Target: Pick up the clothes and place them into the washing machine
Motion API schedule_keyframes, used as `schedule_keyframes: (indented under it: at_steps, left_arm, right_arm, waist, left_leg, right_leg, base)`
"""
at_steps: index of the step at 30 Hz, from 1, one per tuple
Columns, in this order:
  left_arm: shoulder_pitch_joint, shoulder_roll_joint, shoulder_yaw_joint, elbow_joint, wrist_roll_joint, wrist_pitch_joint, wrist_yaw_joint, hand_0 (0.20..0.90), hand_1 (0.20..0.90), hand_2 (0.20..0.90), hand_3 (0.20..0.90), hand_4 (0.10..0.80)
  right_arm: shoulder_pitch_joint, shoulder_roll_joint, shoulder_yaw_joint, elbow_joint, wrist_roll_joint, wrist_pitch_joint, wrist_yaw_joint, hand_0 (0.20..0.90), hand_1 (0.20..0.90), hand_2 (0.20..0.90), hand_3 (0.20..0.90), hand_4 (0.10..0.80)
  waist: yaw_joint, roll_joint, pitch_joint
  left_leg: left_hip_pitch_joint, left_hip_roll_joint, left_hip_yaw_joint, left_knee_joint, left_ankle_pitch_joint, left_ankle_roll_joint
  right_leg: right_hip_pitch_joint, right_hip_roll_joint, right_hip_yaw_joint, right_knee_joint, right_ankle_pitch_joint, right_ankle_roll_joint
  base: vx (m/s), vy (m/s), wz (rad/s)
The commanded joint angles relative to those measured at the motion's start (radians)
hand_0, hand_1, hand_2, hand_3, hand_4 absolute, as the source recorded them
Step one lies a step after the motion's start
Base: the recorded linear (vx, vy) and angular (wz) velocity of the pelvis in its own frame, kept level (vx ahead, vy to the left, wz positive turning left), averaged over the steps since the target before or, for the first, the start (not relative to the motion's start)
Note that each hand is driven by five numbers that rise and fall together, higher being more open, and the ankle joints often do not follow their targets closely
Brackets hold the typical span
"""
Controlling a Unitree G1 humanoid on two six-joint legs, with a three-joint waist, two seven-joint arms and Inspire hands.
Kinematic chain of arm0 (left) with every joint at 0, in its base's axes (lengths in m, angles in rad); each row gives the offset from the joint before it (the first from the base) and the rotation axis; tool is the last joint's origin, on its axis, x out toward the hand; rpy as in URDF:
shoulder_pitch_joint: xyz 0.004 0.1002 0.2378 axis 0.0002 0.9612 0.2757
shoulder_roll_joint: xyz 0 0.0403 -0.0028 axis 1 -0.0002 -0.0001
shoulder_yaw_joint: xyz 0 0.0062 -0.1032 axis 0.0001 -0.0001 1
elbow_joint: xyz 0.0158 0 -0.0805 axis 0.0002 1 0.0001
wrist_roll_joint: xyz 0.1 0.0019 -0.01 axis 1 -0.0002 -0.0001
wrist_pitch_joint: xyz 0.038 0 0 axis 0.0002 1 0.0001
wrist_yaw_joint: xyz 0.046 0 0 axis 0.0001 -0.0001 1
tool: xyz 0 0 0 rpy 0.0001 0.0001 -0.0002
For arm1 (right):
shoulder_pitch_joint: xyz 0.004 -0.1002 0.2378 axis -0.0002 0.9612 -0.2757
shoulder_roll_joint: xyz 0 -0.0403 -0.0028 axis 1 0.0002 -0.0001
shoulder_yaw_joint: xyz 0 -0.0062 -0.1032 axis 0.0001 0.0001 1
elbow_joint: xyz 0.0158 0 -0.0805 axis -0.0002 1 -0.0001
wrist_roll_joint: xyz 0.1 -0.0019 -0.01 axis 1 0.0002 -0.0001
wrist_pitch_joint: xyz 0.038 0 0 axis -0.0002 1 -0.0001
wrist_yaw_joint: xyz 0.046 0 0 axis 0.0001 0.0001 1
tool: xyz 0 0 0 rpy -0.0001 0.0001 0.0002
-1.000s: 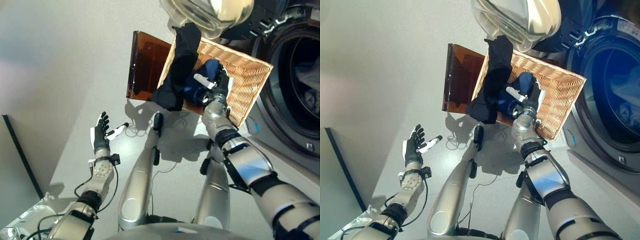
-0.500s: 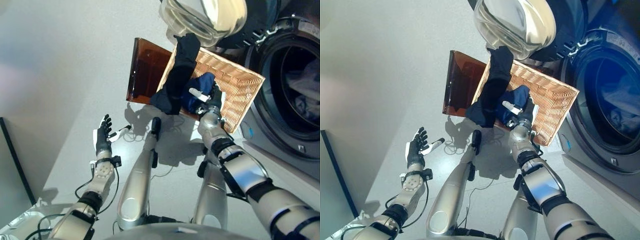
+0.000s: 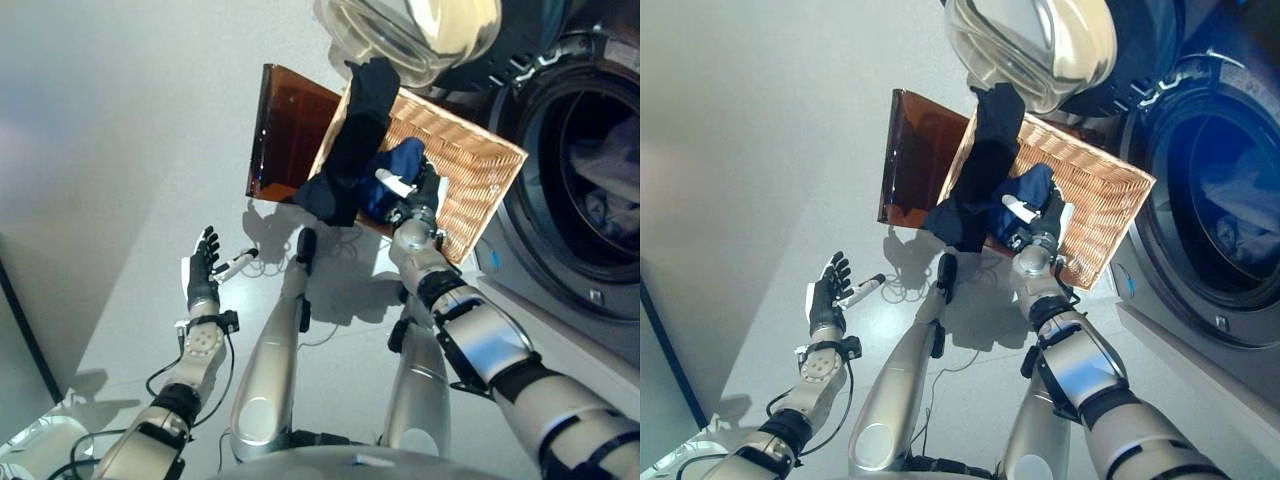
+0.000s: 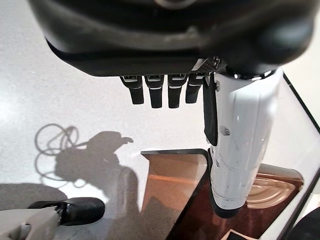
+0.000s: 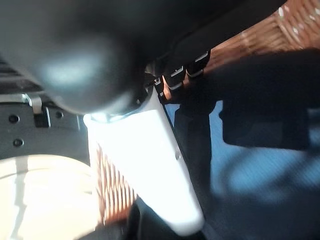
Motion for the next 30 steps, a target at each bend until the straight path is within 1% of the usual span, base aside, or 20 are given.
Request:
schedule_keyframes:
  at_steps: [1, 4, 10, 18, 22, 24, 25, 30]
  left_arm:
    - [0.052, 0.084, 0.040, -0.075, 0.001, -0.049, 0.034, 0.900, 0.900, 0.900, 0.900, 0.800]
    - [0.042, 0.077, 0.049, -0.044, -0.004, -0.050, 0.039, 0.900, 0.900, 0.900, 0.900, 0.800]
    - [0.042, 0.072, 0.055, -0.039, -0.014, -0.052, 0.042, 0.900, 0.900, 0.900, 0.900, 0.800]
    - [0.051, 0.073, 0.056, -0.038, -0.023, -0.053, 0.033, 0.900, 0.900, 0.900, 0.900, 0.800]
    - [0.055, 0.068, 0.058, -0.024, -0.029, -0.050, 0.014, 0.900, 0.900, 0.900, 0.900, 0.800]
    - [0.055, 0.067, 0.059, -0.017, -0.030, -0.051, 0.012, 0.900, 0.900, 0.900, 0.900, 0.800]
    - [0.061, 0.065, 0.059, -0.024, -0.032, -0.052, 0.008, 0.900, 0.900, 0.900, 0.900, 0.800]
    - [0.062, 0.056, 0.066, -0.015, -0.035, -0.051, 0.003, 0.900, 0.900, 0.900, 0.900, 0.800]
  right_arm:
    - [-0.070, 0.065, 0.059, -0.142, -0.032, -0.038, 0.071, 0.200, 0.200, 0.200, 0.200, 0.300]
    - [-0.095, 0.059, 0.041, -0.122, -0.045, -0.037, 0.059, 0.200, 0.200, 0.200, 0.200, 0.300]
    - [-0.113, 0.051, 0.011, -0.091, -0.059, -0.036, 0.038, 0.200, 0.200, 0.200, 0.200, 0.300]
    - [-0.109, 0.022, -0.006, -0.102, -0.069, -0.037, 0.015, 0.200, 0.200, 0.200, 0.200, 0.300]
    - [-0.082, -0.019, -0.016, -0.141, -0.075, -0.042, 0.009, 0.200, 0.200, 0.200, 0.200, 0.300]
    - [-0.075, -0.024, -0.017, -0.148, -0.076, -0.045, 0.009, 0.200, 0.200, 0.200, 0.200, 0.300]
    - [-0.056, -0.039, -0.020, -0.182, -0.074, -0.052, 0.007, 0.200, 0.200, 0.200, 0.200, 0.300]
    - [-0.004, -0.059, -0.032, -0.248, -0.059, -0.077, 0.002, 0.200, 0.200, 0.200, 0.200, 0.300]
  waist:
    - [0.051, 0.036, 0.020]
    - [0.049, 0.033, 0.020]
    - [0.043, 0.032, 0.020]
    - [0.033, 0.031, 0.020]
    - [0.021, 0.033, 0.020]
    - [0.019, 0.033, 0.020]
    - [0.013, 0.034, 0.018]
    - [0.000, 0.030, 0.008]
  left_leg:
    - [-0.035, -0.026, 0.046, -0.035, 0.009, -0.032]
    - [-0.037, -0.026, 0.045, -0.033, 0.008, -0.031]
    - [-0.033, -0.022, 0.050, -0.031, 0.004, -0.029]
    - [-0.021, -0.022, 0.059, -0.028, 0.000, -0.028]
    - [-0.008, -0.021, 0.065, -0.023, -0.004, -0.027]
    - [-0.004, -0.021, 0.066, -0.023, -0.004, -0.027]
    - [0.003, -0.021, 0.069, -0.022, -0.006, -0.027]
    - [0.011, -0.019, 0.076, -0.023, -0.009, -0.028]
  right_leg:
    - [0.030, -0.018, 0.067, 0.085, -0.109, -0.022]
    - [0.025, -0.018, 0.067, 0.088, -0.111, -0.024]
    - [0.022, -0.018, 0.071, 0.090, -0.112, -0.026]
    - [0.028, -0.014, 0.080, 0.094, -0.112, -0.025]
    - [0.035, -0.011, 0.088, 0.100, -0.116, -0.027]
    - [0.037, -0.011, 0.089, 0.100, -0.115, -0.027]
    - [0.041, -0.010, 0.093, 0.101, -0.115, -0.026]
    - [0.045, -0.008, 0.099, 0.100, -0.115, -0.027]
  base:
    - [0.000, 0.000, 0.00]
    - [0.000, 0.000, 0.00]
    - [-0.001, 0.005, 0.04]
    - [0.000, 0.000, 0.00]
    - [0.000, 0.000, 0.00]
    - [0.002, -0.002, -0.03]
    - [0.004, -0.005, -0.09]
    - [0.004, 0.000, -0.04]
